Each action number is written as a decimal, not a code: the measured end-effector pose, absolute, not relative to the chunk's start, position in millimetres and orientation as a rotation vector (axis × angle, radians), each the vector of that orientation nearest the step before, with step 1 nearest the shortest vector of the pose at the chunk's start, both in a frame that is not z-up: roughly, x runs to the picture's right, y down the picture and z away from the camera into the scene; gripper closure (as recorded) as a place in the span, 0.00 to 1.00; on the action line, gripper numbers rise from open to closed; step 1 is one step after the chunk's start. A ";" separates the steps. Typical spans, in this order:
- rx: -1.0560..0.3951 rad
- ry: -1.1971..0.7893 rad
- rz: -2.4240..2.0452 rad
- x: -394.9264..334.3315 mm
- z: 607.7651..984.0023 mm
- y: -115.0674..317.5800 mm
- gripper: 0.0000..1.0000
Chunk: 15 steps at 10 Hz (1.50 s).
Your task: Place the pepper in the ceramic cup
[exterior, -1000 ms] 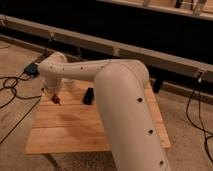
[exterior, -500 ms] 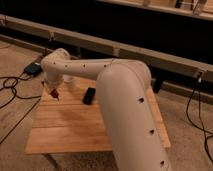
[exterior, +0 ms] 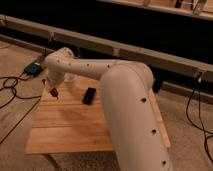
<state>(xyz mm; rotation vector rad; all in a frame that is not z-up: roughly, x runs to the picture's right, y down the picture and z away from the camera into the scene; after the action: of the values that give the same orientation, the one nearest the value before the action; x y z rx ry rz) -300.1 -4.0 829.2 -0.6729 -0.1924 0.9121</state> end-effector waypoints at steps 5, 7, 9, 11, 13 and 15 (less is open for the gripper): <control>-0.669 -0.199 0.902 -300.4 831.7 -4.6 1.00; -0.659 -0.226 0.888 -301.9 838.4 -10.8 1.00; -0.653 -0.259 0.878 -303.5 847.4 -17.5 1.00; -0.651 -0.285 0.879 -301.8 861.0 -25.3 1.00; -0.645 -0.308 0.884 -300.5 869.6 -34.4 1.00; -0.628 -0.354 0.911 -299.0 876.7 -54.9 1.00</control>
<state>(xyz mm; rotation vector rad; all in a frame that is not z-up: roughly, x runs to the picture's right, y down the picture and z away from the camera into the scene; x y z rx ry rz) -299.0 -54.9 876.7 -0.6280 -0.3541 0.9105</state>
